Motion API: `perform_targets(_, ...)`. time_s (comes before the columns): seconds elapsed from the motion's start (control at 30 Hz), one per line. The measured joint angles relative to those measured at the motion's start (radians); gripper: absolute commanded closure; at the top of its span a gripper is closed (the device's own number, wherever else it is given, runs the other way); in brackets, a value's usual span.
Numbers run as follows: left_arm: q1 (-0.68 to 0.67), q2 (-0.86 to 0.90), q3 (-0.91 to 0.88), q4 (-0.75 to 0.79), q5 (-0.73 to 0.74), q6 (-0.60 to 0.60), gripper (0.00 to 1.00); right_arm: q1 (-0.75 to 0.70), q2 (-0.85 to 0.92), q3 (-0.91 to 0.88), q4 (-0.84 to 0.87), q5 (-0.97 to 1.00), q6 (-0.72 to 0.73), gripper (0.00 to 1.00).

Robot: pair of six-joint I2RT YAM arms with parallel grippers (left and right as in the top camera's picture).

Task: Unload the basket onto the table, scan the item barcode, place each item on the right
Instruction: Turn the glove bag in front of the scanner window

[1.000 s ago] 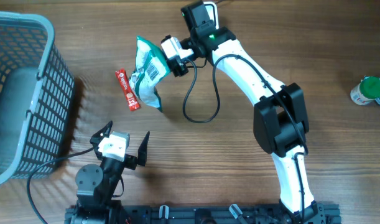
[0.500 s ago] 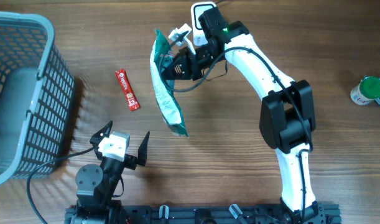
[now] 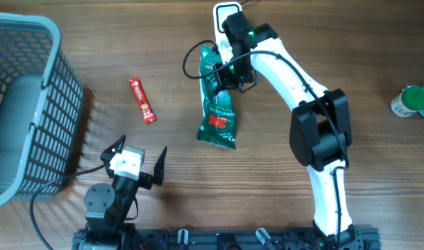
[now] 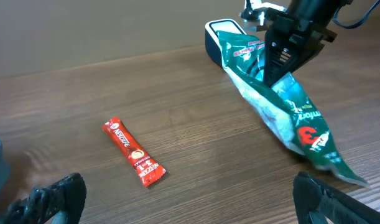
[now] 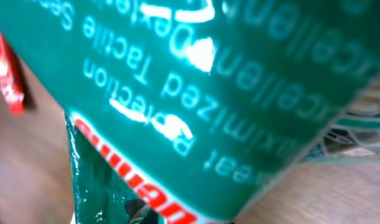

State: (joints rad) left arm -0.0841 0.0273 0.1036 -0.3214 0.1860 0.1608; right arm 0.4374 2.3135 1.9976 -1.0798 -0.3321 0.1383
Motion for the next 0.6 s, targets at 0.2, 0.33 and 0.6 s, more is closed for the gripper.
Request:
perform_targets(0.2,0.000,0.000,0.000,0.000,0.000,0.000,0.00,-0.042,0.000,0.004,0.140,0.022,0.095,0.95)
perform_targets(0.33,0.000,0.000,0.000,0.000,0.000,0.000,0.00,-0.100,0.000,0.006,0.271,-0.024,0.183,0.95)
perform_targets(0.6,0.000,0.000,0.000,0.000,0.000,0.000,0.00,-0.096,0.117,0.063,0.519,-0.122,0.507,0.95)
